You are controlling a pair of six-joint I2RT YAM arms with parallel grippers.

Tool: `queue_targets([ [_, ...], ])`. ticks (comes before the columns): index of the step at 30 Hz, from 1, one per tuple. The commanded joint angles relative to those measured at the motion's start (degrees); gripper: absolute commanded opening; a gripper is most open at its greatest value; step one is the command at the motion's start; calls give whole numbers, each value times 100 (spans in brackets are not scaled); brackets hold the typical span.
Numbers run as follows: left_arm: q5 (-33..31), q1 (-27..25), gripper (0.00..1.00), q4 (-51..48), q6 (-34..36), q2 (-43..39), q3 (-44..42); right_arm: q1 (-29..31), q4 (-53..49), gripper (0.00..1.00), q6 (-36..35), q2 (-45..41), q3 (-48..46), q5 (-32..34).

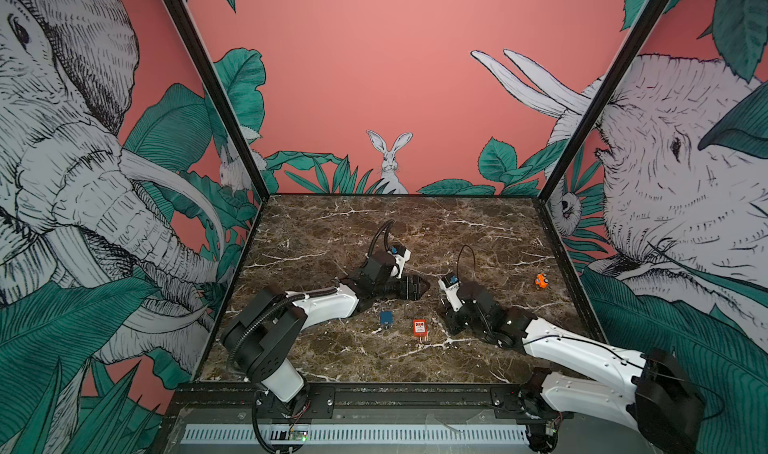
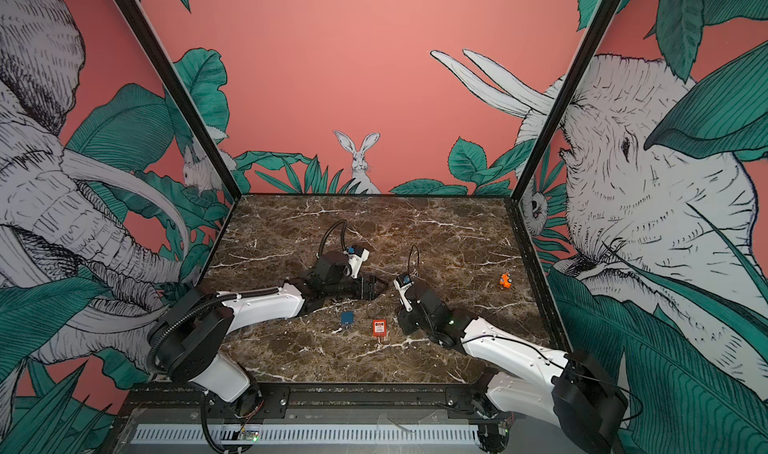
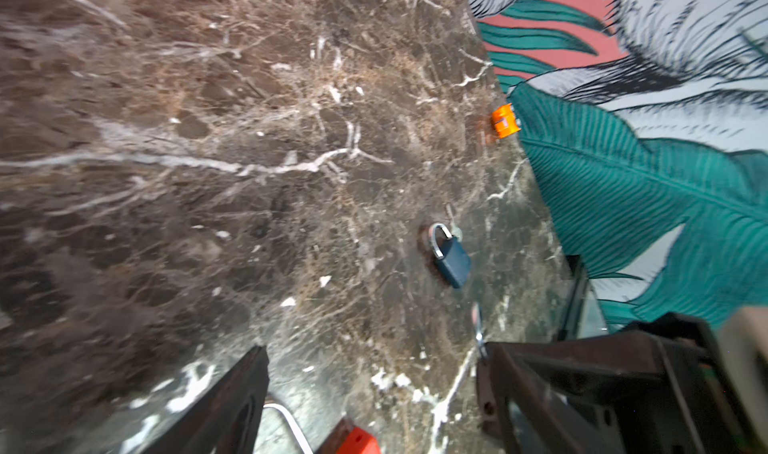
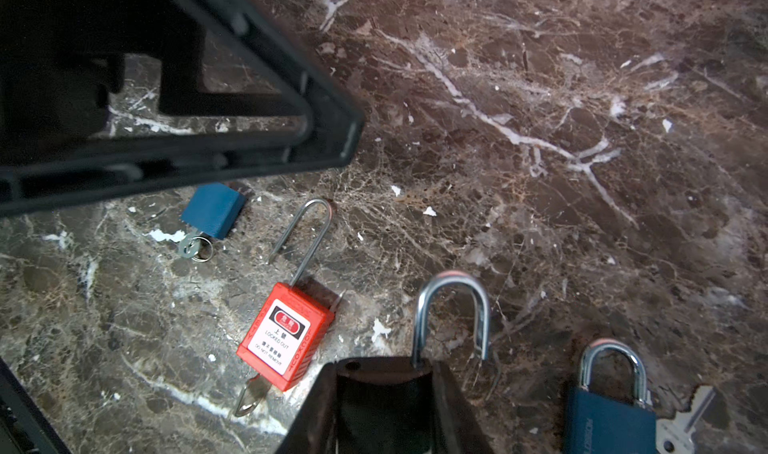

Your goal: Lock with the key

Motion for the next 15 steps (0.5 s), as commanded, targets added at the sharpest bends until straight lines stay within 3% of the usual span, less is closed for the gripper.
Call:
queue_targets([
  [1, 256, -79, 83, 370, -254, 17, 176, -9, 177, 24, -172, -85, 75, -60],
  [15, 702, -442, 71, -51, -172, 708, 884, 11, 70, 24, -95, -34, 260, -128],
])
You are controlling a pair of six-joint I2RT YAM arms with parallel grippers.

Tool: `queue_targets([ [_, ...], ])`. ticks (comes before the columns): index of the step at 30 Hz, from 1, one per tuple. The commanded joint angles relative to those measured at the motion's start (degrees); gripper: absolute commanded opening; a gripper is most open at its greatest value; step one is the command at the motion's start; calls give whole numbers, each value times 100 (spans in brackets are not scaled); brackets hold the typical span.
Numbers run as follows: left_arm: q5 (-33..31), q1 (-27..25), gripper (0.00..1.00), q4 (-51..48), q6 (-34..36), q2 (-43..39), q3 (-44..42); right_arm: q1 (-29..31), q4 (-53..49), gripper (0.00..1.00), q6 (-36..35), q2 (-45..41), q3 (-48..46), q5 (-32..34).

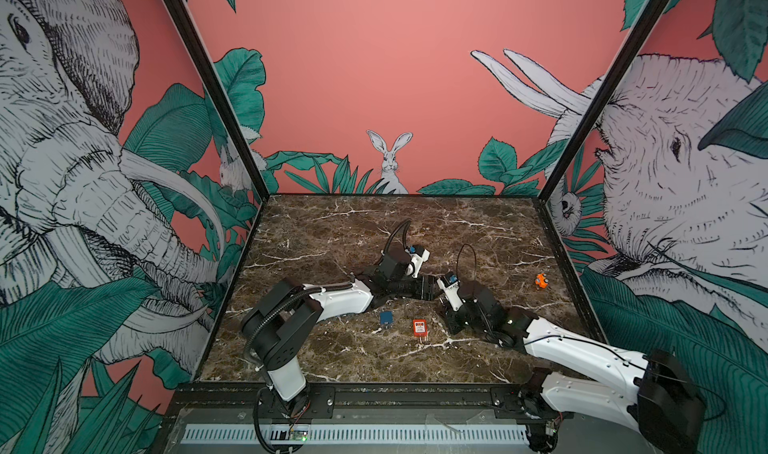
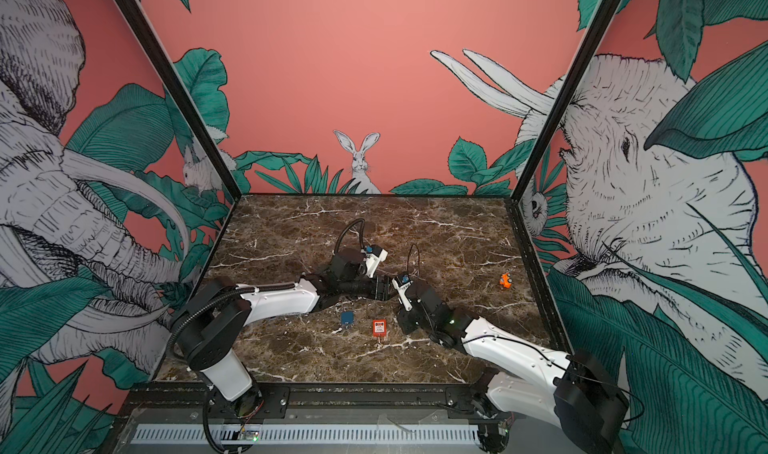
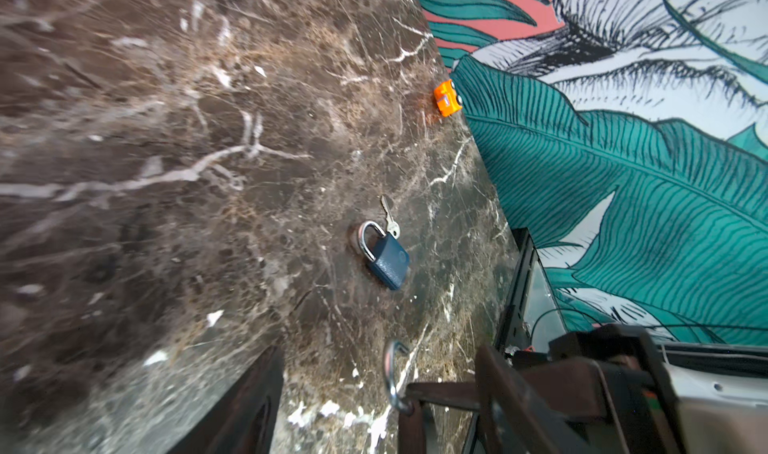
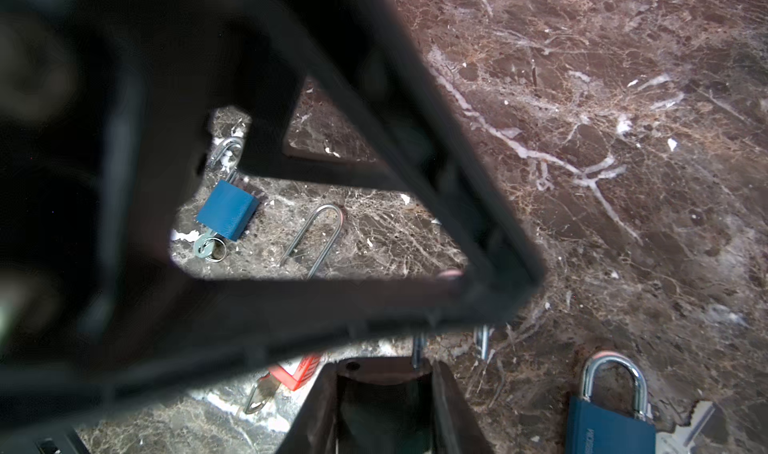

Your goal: Lock with the key

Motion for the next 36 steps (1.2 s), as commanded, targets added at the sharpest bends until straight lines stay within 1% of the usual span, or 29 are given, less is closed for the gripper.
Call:
queue_targets([
  [1, 167, -70, 70, -112, -29, 48, 166, 17, 74, 24, 7, -28, 197, -57],
  [3, 198, -97, 68, -127, -48, 111, 211, 17, 93, 24, 36, -38, 174, -62],
  [5, 273, -104, 63, -108, -84, 182, 247, 17, 114, 24, 56, -60, 166, -49],
  [10, 433, -104, 48, -59, -105, 312, 308, 17, 109, 24, 68, -30, 217, -56],
  [11, 460, -106, 44, -28, -116, 331, 308, 17, 112, 24, 68, -22, 226, -48],
  [16, 576, -132, 41, 76, -143, 409, 315, 17, 96, 24, 86, 32, 270, -81],
  [18, 624, -147, 36, 66, -139, 454, 361, 17, 92, 24, 90, 29, 296, -85],
  [22, 668, -167, 32, 74, -146, 517, 406, 17, 37, 24, 78, 60, 384, -135],
  [25, 642, -176, 26, 152, -160, 492, 352, 17, 55, 24, 94, 75, 410, -191],
  [27, 608, -176, 20, 188, -156, 460, 310, 17, 39, 24, 100, 96, 424, -196],
  [29, 589, -176, 7, 198, -167, 433, 284, 17, 55, 24, 109, 96, 409, -188],
  [31, 574, -176, 0, 190, -169, 435, 277, 17, 73, 24, 126, 84, 409, -171],
  [36, 550, -176, 0, 299, -236, 437, 241, 4, 110, 27, 211, 17, 395, -33],
])
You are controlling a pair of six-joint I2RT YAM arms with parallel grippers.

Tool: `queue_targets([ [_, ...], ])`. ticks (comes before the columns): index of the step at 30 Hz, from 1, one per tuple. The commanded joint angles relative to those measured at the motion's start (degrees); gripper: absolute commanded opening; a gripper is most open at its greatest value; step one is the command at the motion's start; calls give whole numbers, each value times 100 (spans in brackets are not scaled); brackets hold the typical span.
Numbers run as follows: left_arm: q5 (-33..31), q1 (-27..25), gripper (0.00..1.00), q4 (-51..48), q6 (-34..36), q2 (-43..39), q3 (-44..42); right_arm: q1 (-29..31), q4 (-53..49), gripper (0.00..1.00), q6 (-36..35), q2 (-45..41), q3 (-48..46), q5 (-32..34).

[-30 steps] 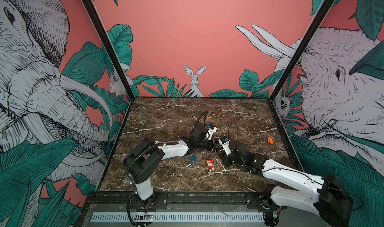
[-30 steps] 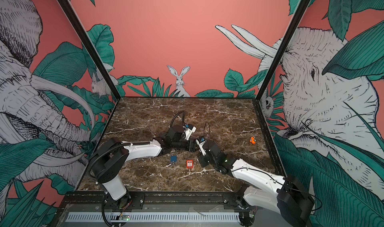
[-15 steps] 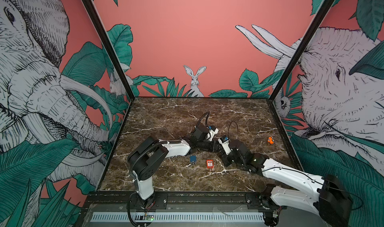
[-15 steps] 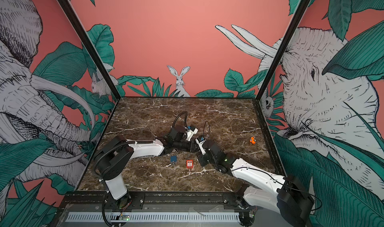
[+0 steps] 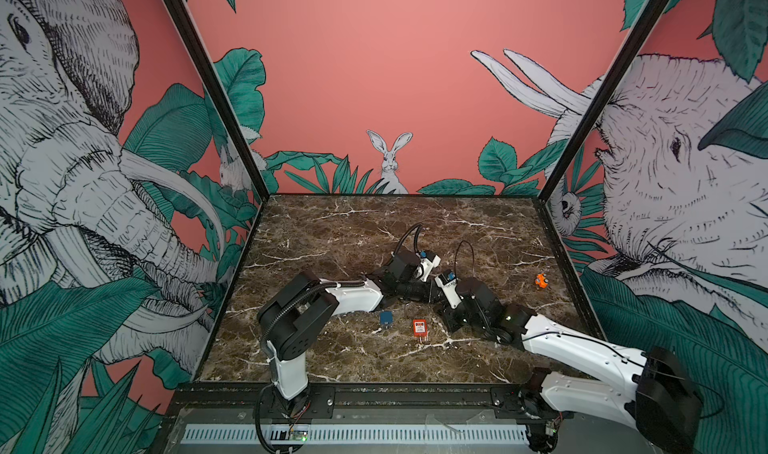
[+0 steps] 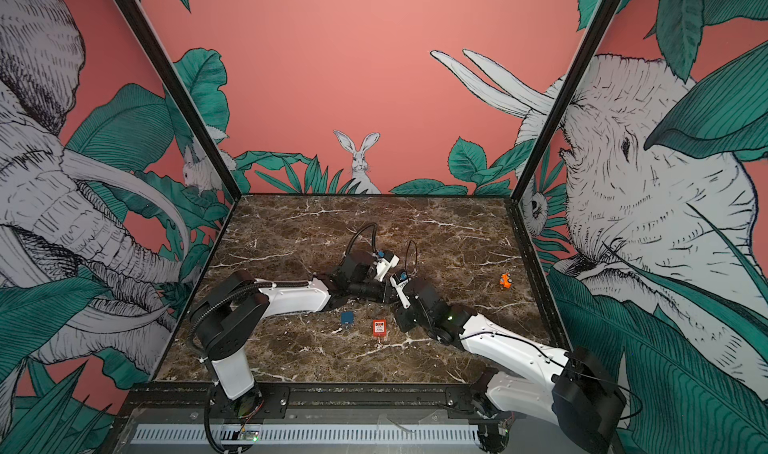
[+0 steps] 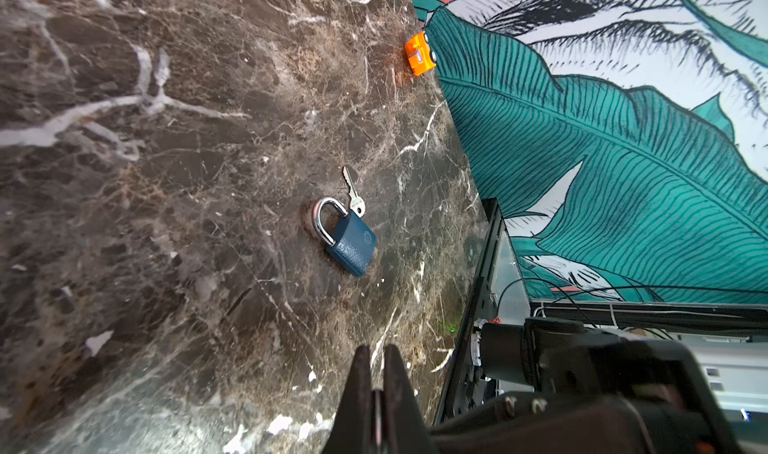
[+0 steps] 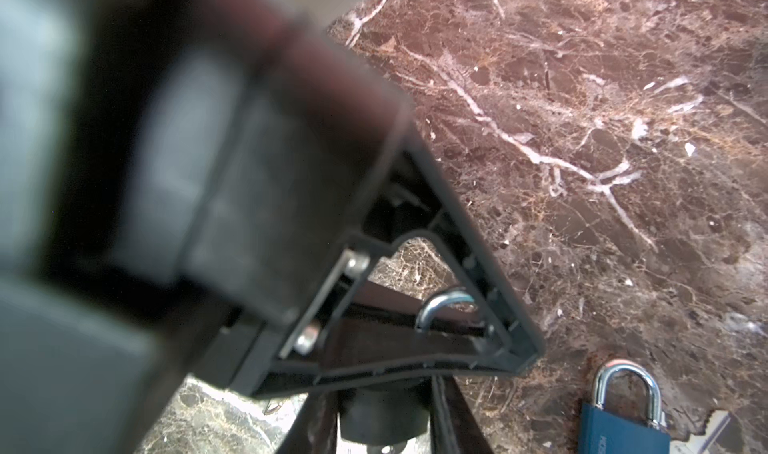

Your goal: Lock with the key

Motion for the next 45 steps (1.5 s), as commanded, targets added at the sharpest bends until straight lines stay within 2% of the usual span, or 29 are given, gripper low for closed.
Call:
queue_targets([
  [1, -71, -16, 0, 137, -54, -101, -71, -27, 260, 29, 110, -162, 150, 18],
  [3, -122, -16, 0, 273, -152, -148, -112, -171, 210, 35, 139, -350, 162, -233],
  [7, -551, 13, 0, 852, -548, -432, -393, -791, 232, 46, 281, -859, 93, -1240],
  [9, -675, 110, 0, 1357, -1319, -555, -513, -1160, 163, 46, 304, -1079, 134, -1809],
  [11, -685, 159, 0, 2385, -2255, -622, -560, -1491, 74, 46, 243, -1358, 219, -2265],
  [13, -822, 159, 0, 2907, -2939, -710, -487, -1620, 21, 45, -13, -1682, 276, -2222],
  [18, -1188, 159, 0, 3372, -4093, -763, -188, -1650, 141, 42, -964, -2523, 251, -1116],
  [21, -1317, 138, 0, 3577, -4579, -679, -63, -1648, 248, 40, -1354, -2901, 275, -1024],
  [26, -1301, 39, 0, 3441, -4711, -656, 224, -1651, 931, 34, -1489, -3127, 93, -1229],
  [31, -1136, 14, 0, 3076, -4537, -786, 373, -1652, 985, 34, -1690, -2849, 220, -1356],
  [38, -1079, -38, 0, 3144, -4441, -806, 300, -1652, 1026, 34, -2019, -2508, 301, -723],
  [45, -1008, -60, 0, 3230, -4412, -779, 382, -1652, 1179, 34, -2089, -2189, 281, -710],
])
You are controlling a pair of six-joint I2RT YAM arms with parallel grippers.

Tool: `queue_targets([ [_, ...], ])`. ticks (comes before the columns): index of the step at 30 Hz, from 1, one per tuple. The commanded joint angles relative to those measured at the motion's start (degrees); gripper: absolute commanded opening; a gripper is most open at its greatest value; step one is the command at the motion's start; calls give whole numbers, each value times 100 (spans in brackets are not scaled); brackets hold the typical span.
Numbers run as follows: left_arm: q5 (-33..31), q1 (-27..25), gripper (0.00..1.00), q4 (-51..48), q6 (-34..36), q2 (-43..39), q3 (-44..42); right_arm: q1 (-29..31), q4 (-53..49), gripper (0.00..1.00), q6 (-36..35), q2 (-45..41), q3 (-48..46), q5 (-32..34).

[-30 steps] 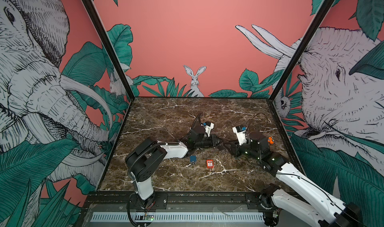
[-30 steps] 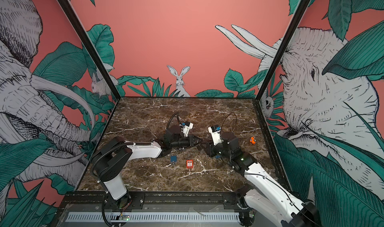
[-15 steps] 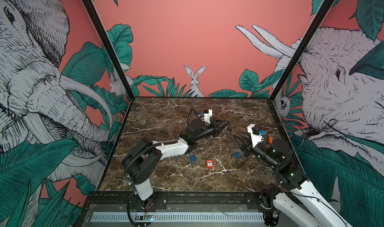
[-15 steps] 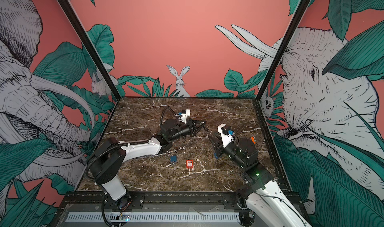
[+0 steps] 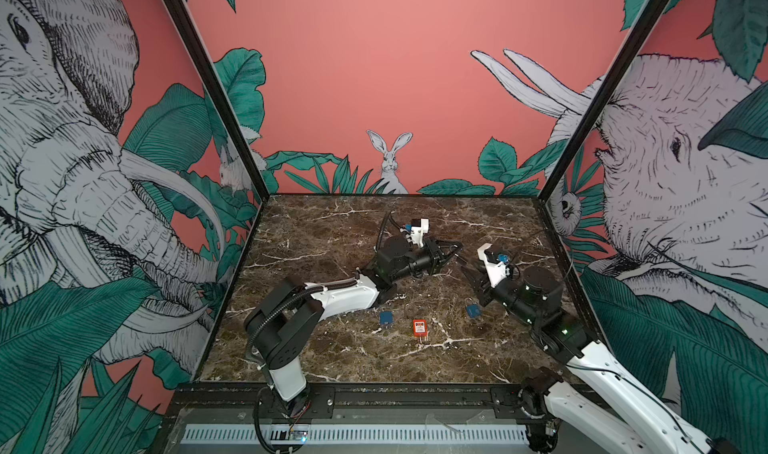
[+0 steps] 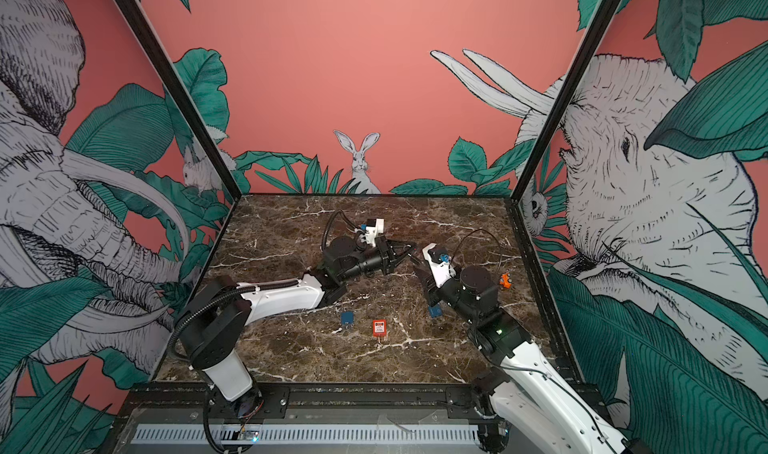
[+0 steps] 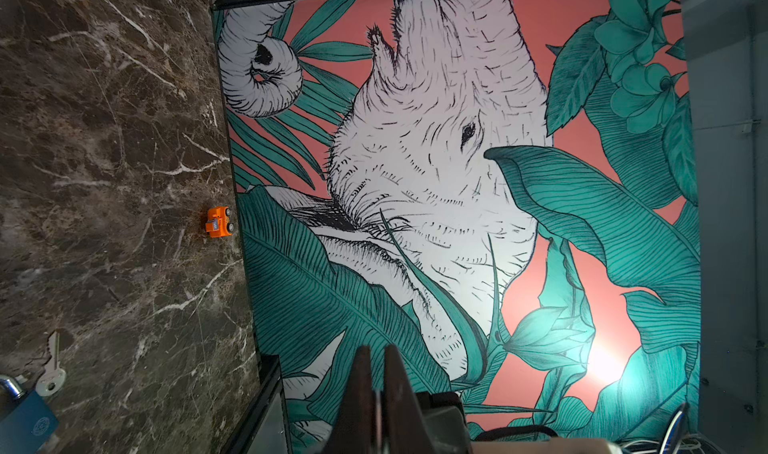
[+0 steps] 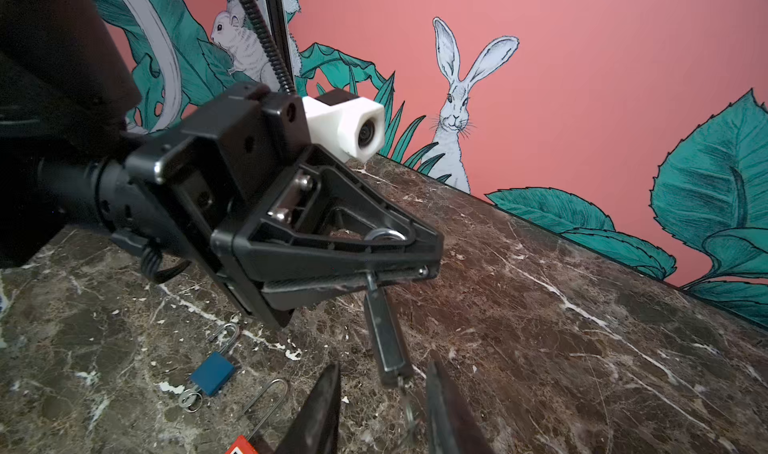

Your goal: Lock with the key

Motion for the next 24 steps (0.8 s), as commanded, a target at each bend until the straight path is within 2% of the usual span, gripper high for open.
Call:
queue_targets([
  [1, 142, -52, 0, 241, 33, -279, 165, -13, 441, 33, -64, 58, 118, 81],
  [9, 193, -86, 0, 296, 4, -195, 210, -14, 598, 28, 64, 181, 60, -37],
  [20, 223, -104, 0, 307, 41, -158, 265, -20, 620, 16, 174, 227, 26, -39],
  [21, 224, -104, 0, 301, 45, -156, 270, -17, 651, 14, 191, 193, 10, -31],
  [23, 224, -104, 0, 289, 48, -139, 254, -22, 646, 0, 209, 143, 14, -19],
  [24, 230, -104, 0, 293, 50, -130, 254, -14, 627, 0, 213, 129, 13, -2],
])
